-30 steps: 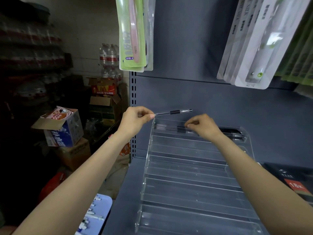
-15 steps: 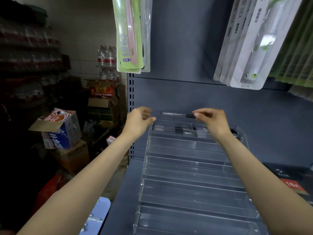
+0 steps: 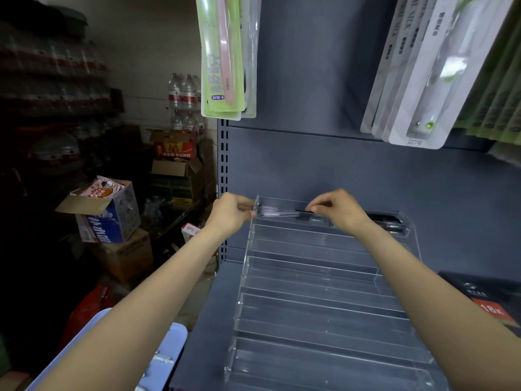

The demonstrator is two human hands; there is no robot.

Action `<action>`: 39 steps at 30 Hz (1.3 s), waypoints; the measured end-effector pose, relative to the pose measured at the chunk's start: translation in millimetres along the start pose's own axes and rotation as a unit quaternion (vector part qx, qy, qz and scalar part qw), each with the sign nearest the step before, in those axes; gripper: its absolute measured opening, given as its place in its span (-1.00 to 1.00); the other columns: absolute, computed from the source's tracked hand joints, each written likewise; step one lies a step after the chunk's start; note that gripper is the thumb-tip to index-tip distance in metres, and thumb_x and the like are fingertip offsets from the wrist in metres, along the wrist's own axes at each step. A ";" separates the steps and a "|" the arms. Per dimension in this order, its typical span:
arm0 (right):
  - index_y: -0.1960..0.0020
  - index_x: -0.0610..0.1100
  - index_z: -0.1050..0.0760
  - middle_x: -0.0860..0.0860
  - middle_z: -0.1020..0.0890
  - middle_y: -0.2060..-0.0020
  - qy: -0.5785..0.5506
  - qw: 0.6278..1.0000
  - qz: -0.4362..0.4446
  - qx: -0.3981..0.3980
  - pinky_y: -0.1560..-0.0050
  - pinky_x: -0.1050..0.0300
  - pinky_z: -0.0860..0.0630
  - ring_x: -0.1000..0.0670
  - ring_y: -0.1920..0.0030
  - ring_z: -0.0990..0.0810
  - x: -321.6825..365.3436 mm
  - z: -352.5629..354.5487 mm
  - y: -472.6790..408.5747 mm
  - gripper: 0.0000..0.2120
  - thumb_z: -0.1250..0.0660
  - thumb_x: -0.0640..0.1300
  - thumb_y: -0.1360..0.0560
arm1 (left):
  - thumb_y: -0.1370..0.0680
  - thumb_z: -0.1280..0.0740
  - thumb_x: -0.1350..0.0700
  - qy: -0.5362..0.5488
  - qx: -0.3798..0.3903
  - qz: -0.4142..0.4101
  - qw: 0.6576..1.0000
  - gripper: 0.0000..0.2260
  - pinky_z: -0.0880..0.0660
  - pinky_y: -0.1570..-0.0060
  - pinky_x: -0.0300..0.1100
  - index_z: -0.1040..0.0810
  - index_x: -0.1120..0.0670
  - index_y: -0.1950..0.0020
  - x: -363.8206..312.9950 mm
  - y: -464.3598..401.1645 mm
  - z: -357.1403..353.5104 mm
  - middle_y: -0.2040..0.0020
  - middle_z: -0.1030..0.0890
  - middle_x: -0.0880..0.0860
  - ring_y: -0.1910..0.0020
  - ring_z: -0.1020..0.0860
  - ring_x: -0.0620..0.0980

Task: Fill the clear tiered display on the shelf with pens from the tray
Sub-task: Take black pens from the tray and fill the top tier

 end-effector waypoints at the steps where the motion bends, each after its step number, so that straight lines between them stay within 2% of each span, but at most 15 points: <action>1: 0.01 -0.18 -0.65 -0.03 -0.67 0.04 0.011 1.000 0.002 0.013 -0.03 0.25 -0.38 0.05 0.00 -0.56 1.1 -2.2 0.1 -0.86 -0.33 -0.20 -0.52 | -0.50 -0.38 0.22 -0.003 -0.002 0.002 1.000 -0.72 -0.39 -0.26 -0.19 -0.57 0.17 -0.21 0.4 -0.2 0.4 -0.14 -0.63 0.11 -0.15 -0.56 -0.02; 3: 0.00 -0.17 -0.64 -0.02 -0.67 0.06 0.025 0.999 0.005 0.025 0.03 0.31 -0.34 0.09 0.06 -0.54 1.5 -6.5 1.3 -0.85 -0.34 -0.16 -0.51 | -0.50 -0.38 0.23 -0.005 -0.006 0.001 1.000 -0.73 -0.40 -0.27 -0.17 -0.57 0.17 -0.20 0.7 0.3 -0.5 -0.13 -0.63 0.11 -0.14 -0.57 -0.02; 6: 0.01 -0.17 -0.64 -0.03 -0.68 0.05 0.034 0.999 0.011 0.025 0.01 0.32 -0.34 0.09 0.06 -0.54 0.6 -11.0 1.9 -0.87 -0.35 -0.16 -0.50 | -0.50 -0.38 0.25 0.001 -0.021 -0.003 1.000 -0.74 -0.44 -0.25 -0.14 -0.59 0.17 -0.18 0.9 2.0 -1.4 -0.11 -0.64 0.11 -0.12 -0.57 -0.02; 10: 0.00 -0.16 -0.62 -0.06 -0.67 0.04 0.050 0.998 0.017 0.023 -0.03 0.28 -0.38 0.07 0.06 -0.54 3.7 -11.8 5.1 -0.88 -0.33 -0.18 -0.51 | -0.50 -0.38 0.21 0.005 -0.035 -0.020 0.999 -0.75 -0.41 -0.16 -0.27 -0.59 0.15 -0.18 -2.6 8.3 1.2 -0.10 -0.63 0.06 -0.09 -0.55 -0.08; 15: -0.01 -0.15 -0.62 -0.03 -0.62 0.08 0.034 0.990 0.110 -0.078 0.08 0.38 -0.32 0.07 0.12 -0.52 33.7 -18.7 19.4 -0.87 -0.30 -0.20 -0.53 | -0.52 -0.36 0.15 0.028 -0.067 -0.052 0.996 -0.80 -0.49 -0.10 -0.21 -0.60 0.08 -0.14 -7.4 35.1 10.2 0.01 -0.62 -0.05 -0.01 -0.58 -0.10; 19: -0.07 -0.09 -0.60 0.01 -0.63 0.03 0.002 0.989 0.148 -0.023 0.04 0.38 -0.34 0.11 0.09 -0.53 66.9 -48.9 33.0 -0.83 -0.29 -0.20 -0.53 | -0.54 -0.33 0.13 0.009 -0.112 -0.053 0.992 -0.83 -0.50 0.08 -0.28 -0.61 0.06 -0.11 10.8 63.6 32.7 0.07 -0.64 -0.06 0.12 -0.59 -0.13; 22: -0.12 -0.08 -0.58 0.03 -0.65 -0.01 -0.033 0.988 0.148 0.016 0.03 0.39 -0.36 0.16 0.06 -0.53 92.6 -85.1 47.3 -0.78 -0.26 -0.23 -0.54 | -0.54 -0.32 0.13 -0.014 -0.125 -0.030 0.992 -0.87 -0.50 0.18 -0.25 -0.63 0.02 -0.05 41.0 90.7 55.9 0.13 -0.65 -0.05 0.22 -0.58 -0.13; 24: -0.12 -0.06 -0.58 0.03 -0.65 -0.01 -0.038 0.988 0.146 0.043 0.06 0.39 -0.38 0.16 0.08 -0.53 113.6 -117.0 54.6 -0.79 -0.26 -0.22 -0.55 | -0.54 -0.32 0.14 -0.024 -0.127 -0.002 0.992 -0.88 -0.48 0.19 -0.27 -0.62 0.02 -0.03 70.8 108.8 74.6 0.15 -0.64 -0.04 0.24 -0.57 -0.16; 26: -0.14 -0.07 -0.58 0.00 -0.64 -0.06 -0.042 0.986 0.141 0.078 0.06 0.39 -0.38 0.12 0.05 -0.55 135.5 -154.3 61.2 -0.79 -0.25 -0.20 -0.55 | -0.54 -0.33 0.12 -0.046 -0.125 0.031 0.991 -0.89 -0.49 0.15 -0.22 -0.62 0.03 -0.02 109.7 125.8 92.7 0.14 -0.64 -0.01 0.20 -0.58 -0.11; 29: -0.20 -0.13 -0.54 -0.03 -0.61 -0.14 -0.035 0.982 0.119 0.143 0.09 0.35 -0.37 0.03 -0.07 -0.57 162.3 -219.3 72.5 -0.76 -0.22 -0.22 -0.57 | -0.54 -0.32 0.11 -0.084 -0.102 0.087 0.987 -0.88 -0.47 0.11 -0.21 -0.61 0.05 -0.03 175.1 147.1 116.6 0.11 -0.65 0.02 0.15 -0.59 -0.06; 31: -0.21 -0.16 -0.54 -0.06 -0.61 -0.14 -0.031 0.982 0.086 0.167 0.08 0.26 -0.41 -0.01 -0.07 -0.58 174.6 -265.6 79.2 -0.75 -0.21 -0.23 -0.57 | -0.55 -0.31 0.12 -0.107 -0.068 0.110 0.986 -0.84 -0.45 0.07 -0.23 -0.60 0.09 -0.09 213.2 156.5 133.5 0.02 -0.65 0.07 0.11 -0.57 -0.04; 33: -0.21 -0.18 -0.54 -0.11 -0.62 -0.14 -0.014 0.980 0.044 0.191 0.03 0.14 -0.47 -0.06 -0.02 -0.59 180.5 -311.6 85.1 -0.75 -0.20 -0.25 -0.57 | -0.56 -0.30 0.14 -0.116 -0.027 0.118 0.986 -0.81 -0.44 0.04 -0.24 -0.59 0.14 -0.13 243.5 162.9 149.0 -0.04 -0.64 0.12 0.02 -0.59 0.03; 36: -0.21 -0.22 -0.52 -0.22 -0.62 -0.06 0.005 0.973 -0.030 0.229 0.16 0.01 -0.43 -0.12 0.18 -0.51 177.2 -373.6 96.3 -0.74 -0.16 -0.27 -0.58 | -0.57 -0.26 0.21 -0.131 0.037 0.131 0.982 -0.80 -0.38 0.03 -0.28 -0.58 0.17 -0.15 287.9 172.2 161.2 -0.09 -0.63 0.13 -0.07 -0.58 0.08; 37: -0.20 -0.23 -0.52 -0.23 -0.61 -0.05 0.010 0.970 -0.052 0.237 0.15 -0.03 -0.45 -0.16 0.18 -0.51 173.5 -391.2 100.6 -0.74 -0.15 -0.27 -0.58 | -0.56 -0.25 0.23 -0.135 0.055 0.140 0.979 -0.79 -0.39 -0.01 -0.25 -0.58 0.18 -0.15 303.9 175.6 161.2 -0.10 -0.63 0.14 -0.09 -0.58 0.10; 39: -0.22 -0.23 -0.51 -0.21 -0.60 -0.11 0.022 0.966 -0.087 0.242 0.01 -0.07 -0.50 -0.21 0.03 -0.56 164.7 -420.2 108.8 -0.74 -0.15 -0.27 -0.58 | -0.55 -0.24 0.25 -0.148 0.099 0.147 0.973 -0.78 -0.40 -0.10 -0.17 -0.59 0.18 -0.15 333.7 181.8 157.4 -0.11 -0.63 0.18 -0.13 -0.57 0.14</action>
Point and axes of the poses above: each hand's wrist, its own y-axis away from the middle knuckle, its own z-axis out of the back of the hand, x = y × z, the point moved 2 cm from there along -y, towards the middle knuckle
